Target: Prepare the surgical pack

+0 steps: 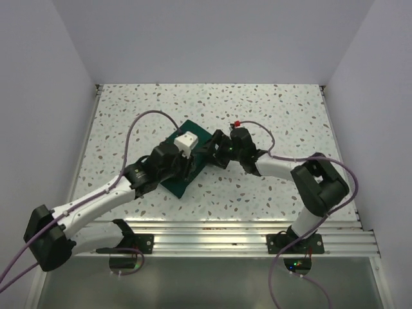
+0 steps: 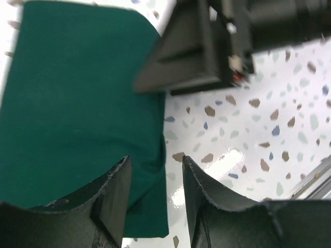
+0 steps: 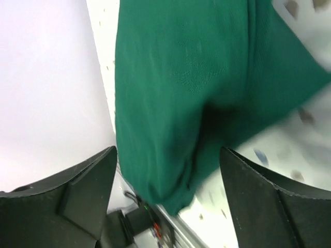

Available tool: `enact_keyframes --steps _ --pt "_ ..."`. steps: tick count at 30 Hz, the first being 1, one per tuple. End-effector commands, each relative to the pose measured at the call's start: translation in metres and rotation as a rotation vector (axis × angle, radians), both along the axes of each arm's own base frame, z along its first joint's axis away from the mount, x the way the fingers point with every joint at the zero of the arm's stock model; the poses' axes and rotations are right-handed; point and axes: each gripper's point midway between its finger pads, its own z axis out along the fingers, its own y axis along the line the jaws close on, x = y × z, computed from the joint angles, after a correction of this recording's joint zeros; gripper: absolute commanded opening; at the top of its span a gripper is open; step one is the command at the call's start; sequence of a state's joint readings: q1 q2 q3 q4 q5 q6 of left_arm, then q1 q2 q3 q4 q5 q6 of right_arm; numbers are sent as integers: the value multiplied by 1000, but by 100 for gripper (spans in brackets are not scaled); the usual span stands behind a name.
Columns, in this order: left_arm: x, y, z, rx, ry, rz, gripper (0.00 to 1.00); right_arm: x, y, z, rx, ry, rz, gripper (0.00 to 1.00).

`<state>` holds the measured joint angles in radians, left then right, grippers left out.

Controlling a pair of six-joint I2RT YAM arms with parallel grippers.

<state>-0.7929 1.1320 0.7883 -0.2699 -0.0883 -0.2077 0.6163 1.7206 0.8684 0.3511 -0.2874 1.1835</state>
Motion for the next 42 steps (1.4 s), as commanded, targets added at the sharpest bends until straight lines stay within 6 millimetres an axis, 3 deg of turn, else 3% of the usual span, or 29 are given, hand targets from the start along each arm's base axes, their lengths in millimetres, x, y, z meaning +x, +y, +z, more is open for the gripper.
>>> enact_keyframes --steps 1,4,5,7,8,9,10,11,12,14,16,17,19,20,24,28,29,31,33,36,39,40,42 --pt "14 19 48 -132 -93 134 48 -31 -27 6 -111 -12 63 85" --pt "20 31 63 -174 -125 182 44 -40 -40 14 -185 -84 141 84" --pt "21 33 62 -179 -124 191 40 -37 -35 25 -176 -125 175 79" --pt "25 34 61 -200 -124 203 31 -38 -25 30 -164 -180 290 64" --pt "28 35 58 -207 -114 208 22 -29 -13 47 -134 -228 334 51" --pt "29 34 48 -200 -94 208 18 -27 -5 52 -115 -242 382 42" --pt "33 33 46 -217 -91 207 15 -24 1 41 -123 -238 435 35" --pt "38 37 43 -228 -84 225 11 -17 13 62 -86 -289 478 25" --pt "36 31 29 -235 -36 195 4 -15 18 64 -71 -299 507 22" --pt "33 20 20 -284 11 133 0 -12 28 60 -45 -301 569 15" --pt "32 12 16 -309 25 102 0 -9 33 55 -35 -292 598 14" --pt "26 8 4 -311 73 78 0 -10 39 52 -8 -277 632 14" --pt "24 -6 8 -388 97 44 0 -11 43 50 25 -261 649 14" --pt "15 -17 2 -409 149 -17 0 -10 43 46 32 -248 651 14" --pt "8 -27 -14 -418 240 -33 0 -21 36 17 69 -131 671 13" --pt "-7 -20 -46 -353 368 6 0 -34 2 -29 26 2 629 13" --pt "-17 -12 -67 -314 445 45 0 -35 -3 -34 31 12 622 13" --pt "-30 -2 -89 -263 527 88 0 -38 -18 -45 27 48 605 13" --pt "-43 2 -101 -250 601 102 0 -44 -29 -49 -3 76 621 13" --pt "-54 3 -94 -227 635 88 0 -48 -36 -32 -25 73 637 13" --pt "-41 10 -69 -171 556 83 0 -44 -35 -2 -24 37 635 13" --pt "-37 9 -49 -180 512 69 0 -39 -32 17 -16 -4 626 14" --pt "-27 9 -27 -198 419 47 0 -34 -30 33 -10 -33 613 15"
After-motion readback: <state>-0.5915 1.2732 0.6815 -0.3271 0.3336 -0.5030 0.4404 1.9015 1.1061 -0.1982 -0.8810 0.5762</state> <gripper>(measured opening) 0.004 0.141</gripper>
